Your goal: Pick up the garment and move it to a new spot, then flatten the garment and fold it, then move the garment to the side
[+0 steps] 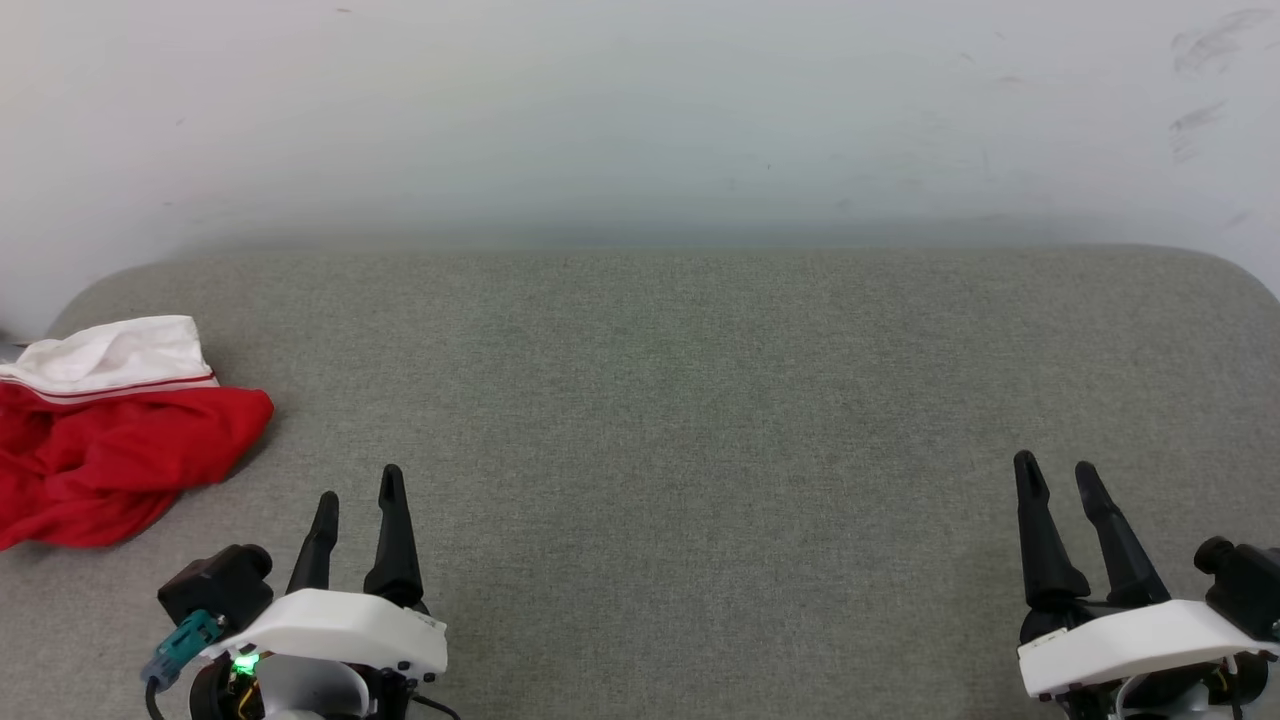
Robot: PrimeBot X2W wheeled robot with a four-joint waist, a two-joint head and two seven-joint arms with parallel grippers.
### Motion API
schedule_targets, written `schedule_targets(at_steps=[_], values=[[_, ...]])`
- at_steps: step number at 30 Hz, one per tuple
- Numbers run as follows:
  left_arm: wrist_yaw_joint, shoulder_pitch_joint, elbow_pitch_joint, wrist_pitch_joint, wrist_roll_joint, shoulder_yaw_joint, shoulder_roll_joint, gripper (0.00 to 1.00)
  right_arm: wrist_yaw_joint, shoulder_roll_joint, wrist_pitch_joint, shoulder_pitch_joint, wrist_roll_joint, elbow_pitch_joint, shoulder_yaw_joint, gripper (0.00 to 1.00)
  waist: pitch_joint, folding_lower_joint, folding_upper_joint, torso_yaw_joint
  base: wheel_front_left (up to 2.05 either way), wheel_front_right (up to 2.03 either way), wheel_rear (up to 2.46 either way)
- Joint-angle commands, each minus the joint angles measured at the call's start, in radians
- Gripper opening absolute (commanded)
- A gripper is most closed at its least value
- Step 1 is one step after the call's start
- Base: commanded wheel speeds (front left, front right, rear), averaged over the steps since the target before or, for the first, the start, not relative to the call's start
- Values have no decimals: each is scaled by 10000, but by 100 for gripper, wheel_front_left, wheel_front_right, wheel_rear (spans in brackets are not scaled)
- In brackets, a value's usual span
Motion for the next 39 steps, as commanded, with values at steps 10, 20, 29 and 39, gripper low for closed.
schedule_targets(at_steps=[10,20,29,39], values=[[280,104,-202,-346,1273,-416,212,100,-1,1,-327,126,-1332,-209,81,100,-46,0,0,1,0,0,0],[467,180,-239,-591,2249,-698,275,100,-2,3,-579,233,-2330,-362,139,100,-68,-1,0,8,0,0,0],[623,237,-289,-802,3058,-850,307,100,-2,4,-782,287,-2988,-489,175,100,-67,-1,0,11,0,0,0],[607,301,-336,-1004,3840,-883,266,100,-2,5,-1007,384,-3531,-496,147,100,-72,-1,0,14,0,0,0]])
